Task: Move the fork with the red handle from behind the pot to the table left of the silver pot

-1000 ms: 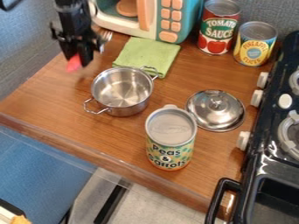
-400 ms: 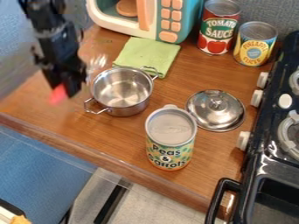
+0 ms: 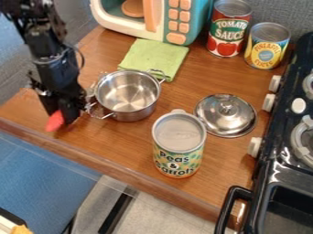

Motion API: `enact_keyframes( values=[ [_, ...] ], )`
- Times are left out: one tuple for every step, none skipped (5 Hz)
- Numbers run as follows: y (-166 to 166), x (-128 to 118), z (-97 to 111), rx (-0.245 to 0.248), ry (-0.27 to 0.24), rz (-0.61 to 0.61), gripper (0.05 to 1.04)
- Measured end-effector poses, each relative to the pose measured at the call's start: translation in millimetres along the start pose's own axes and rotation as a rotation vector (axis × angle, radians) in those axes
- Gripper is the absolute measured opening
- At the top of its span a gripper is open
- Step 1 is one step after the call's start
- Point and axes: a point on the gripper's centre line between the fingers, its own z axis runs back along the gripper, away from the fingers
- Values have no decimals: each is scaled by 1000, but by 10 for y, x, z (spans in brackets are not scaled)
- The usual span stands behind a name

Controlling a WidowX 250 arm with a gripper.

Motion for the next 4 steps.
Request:
enact_keyframes(
  values=[
    [61, -57, -68, 14, 30, 11, 496],
    [84, -104, -72, 11, 50, 16, 812],
    [56, -102, 56, -5, 59, 10, 1007],
    [44, -52, 378, 10, 13, -3, 1005]
  ],
)
